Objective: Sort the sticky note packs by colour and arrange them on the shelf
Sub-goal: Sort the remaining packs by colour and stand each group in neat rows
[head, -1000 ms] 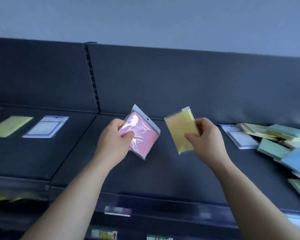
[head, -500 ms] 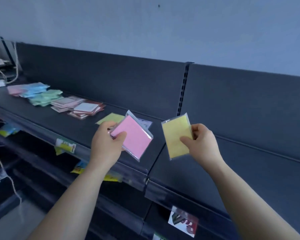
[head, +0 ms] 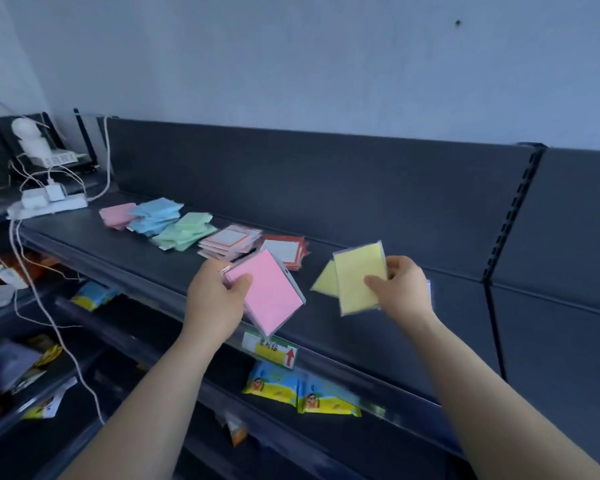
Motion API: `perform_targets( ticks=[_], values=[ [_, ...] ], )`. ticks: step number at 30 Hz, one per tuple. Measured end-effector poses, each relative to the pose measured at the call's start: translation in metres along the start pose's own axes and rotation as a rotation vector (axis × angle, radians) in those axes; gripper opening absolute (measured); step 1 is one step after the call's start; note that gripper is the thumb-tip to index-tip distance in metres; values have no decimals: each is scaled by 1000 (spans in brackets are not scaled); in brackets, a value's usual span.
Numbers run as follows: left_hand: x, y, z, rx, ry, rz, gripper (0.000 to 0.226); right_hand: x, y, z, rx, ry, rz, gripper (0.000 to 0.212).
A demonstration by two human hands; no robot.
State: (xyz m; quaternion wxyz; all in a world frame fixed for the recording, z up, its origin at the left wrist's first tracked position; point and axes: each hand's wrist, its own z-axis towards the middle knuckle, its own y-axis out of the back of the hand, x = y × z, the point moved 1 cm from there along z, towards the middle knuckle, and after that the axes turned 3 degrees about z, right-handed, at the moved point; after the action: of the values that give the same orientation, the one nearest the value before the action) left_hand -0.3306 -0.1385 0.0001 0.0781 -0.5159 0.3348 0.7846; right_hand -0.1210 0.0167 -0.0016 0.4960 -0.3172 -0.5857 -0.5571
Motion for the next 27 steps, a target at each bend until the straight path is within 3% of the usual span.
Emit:
perform_targets(
  ticks=[7, 12, 16, 19, 22, 27],
  values=[
    [28, 14, 51, -14, 38, -21, 10, -6, -54, 46, -8, -41, -161, 40],
    [38, 14, 82, -30, 38, 27, 10, -12, -74, 70, 77, -98, -324, 39],
    [47, 10, 108, -57, 21, -10, 10, -8, -86, 79, 111, 21, -454, 41],
    [59, 11, 122, -66, 40, -64, 11, 10, -105, 81, 113, 231, -396, 40],
    [66, 19, 139, -81, 51, -82, 8, 41, -138, 80, 223, 353, -298, 32],
    [75, 42, 176, -118, 68, -257, 13, 83, -206, 80, 507, 306, -131, 34]
  ],
)
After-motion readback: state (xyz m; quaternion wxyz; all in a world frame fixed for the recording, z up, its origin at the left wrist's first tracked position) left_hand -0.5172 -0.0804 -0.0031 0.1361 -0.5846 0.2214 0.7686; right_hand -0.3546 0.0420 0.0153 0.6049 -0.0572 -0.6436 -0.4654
